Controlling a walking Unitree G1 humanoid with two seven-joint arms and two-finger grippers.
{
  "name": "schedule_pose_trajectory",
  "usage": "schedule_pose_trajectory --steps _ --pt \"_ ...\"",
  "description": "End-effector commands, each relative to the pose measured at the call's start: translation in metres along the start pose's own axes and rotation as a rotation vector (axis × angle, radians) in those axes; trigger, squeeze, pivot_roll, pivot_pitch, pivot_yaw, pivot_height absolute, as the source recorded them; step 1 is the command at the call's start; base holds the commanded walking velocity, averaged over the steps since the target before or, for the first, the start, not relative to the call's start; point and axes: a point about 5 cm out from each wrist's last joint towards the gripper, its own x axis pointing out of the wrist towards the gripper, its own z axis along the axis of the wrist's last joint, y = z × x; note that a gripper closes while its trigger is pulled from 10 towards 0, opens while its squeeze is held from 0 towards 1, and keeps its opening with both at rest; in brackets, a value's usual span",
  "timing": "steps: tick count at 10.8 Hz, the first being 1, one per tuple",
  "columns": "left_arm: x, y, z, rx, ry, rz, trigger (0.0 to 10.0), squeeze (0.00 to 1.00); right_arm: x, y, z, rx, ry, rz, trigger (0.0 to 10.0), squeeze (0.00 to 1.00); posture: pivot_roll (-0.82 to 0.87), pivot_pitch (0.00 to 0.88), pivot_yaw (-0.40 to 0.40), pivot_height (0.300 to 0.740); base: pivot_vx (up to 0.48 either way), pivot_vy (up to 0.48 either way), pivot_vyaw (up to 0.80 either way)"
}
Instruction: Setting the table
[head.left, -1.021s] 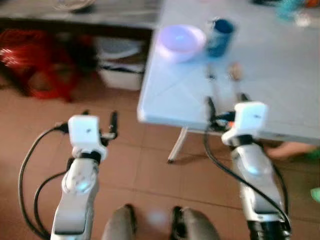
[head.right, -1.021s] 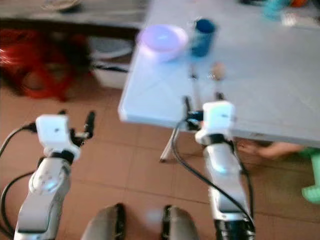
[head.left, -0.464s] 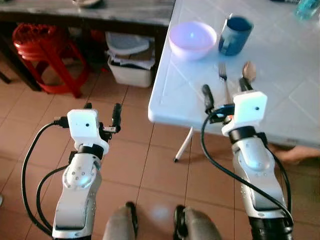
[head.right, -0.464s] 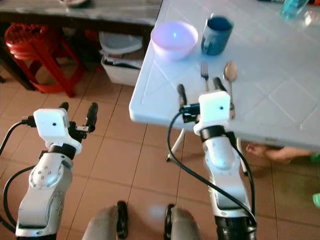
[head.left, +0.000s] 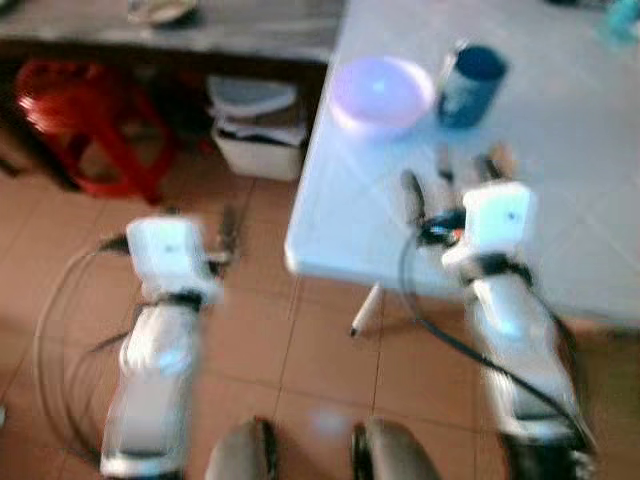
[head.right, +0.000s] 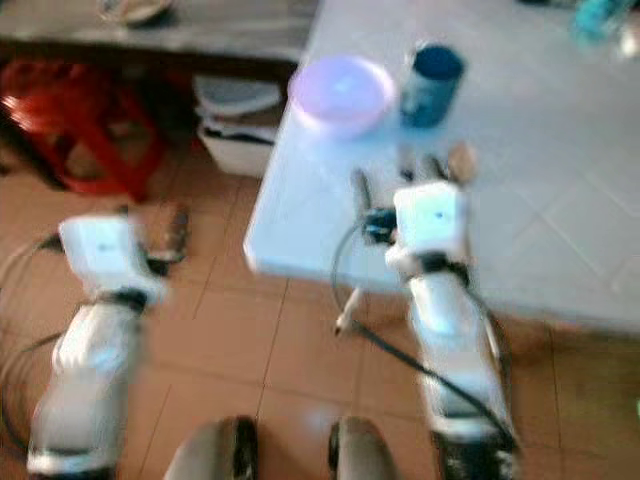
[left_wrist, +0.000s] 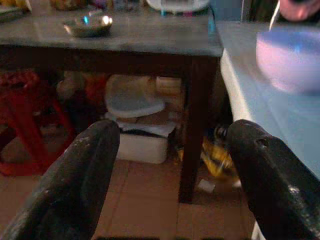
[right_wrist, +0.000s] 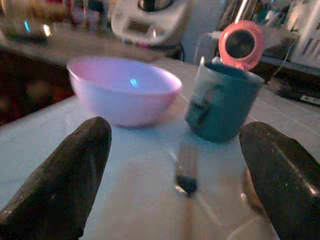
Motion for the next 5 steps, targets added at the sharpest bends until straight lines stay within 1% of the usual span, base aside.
schedule_pose_trajectory --steps 1,4,5 --pt "-0.0037 0.0127 -0.0021 0.027 0.014 0.038 10.0 0.0 0.0027 0.0086 0.0096 0.011 -0.049 0.031 10.0 0.0 -0.02 0.216 0.007 0.74 0.315 0.0 0.0" --pt "-0.0031 0.0129 -0.0001 0.027 0.005 0.041 10.0 0.0 0.006 0.0114 0.015 -0.06 -0.098 0.079 10.0 0.0 -0.01 0.217 0.005 0.74 0.317 0.0 0.0" --pt "-0.0036 0.0135 0.0001 0.031 0.004 0.046 10.0 0.0 0.0069 0.0109 0.0146 -0.062 -0.098 0.079 10.0 0.0 -0.01 0.217 0.0 0.74 0.27 0.0 0.0"
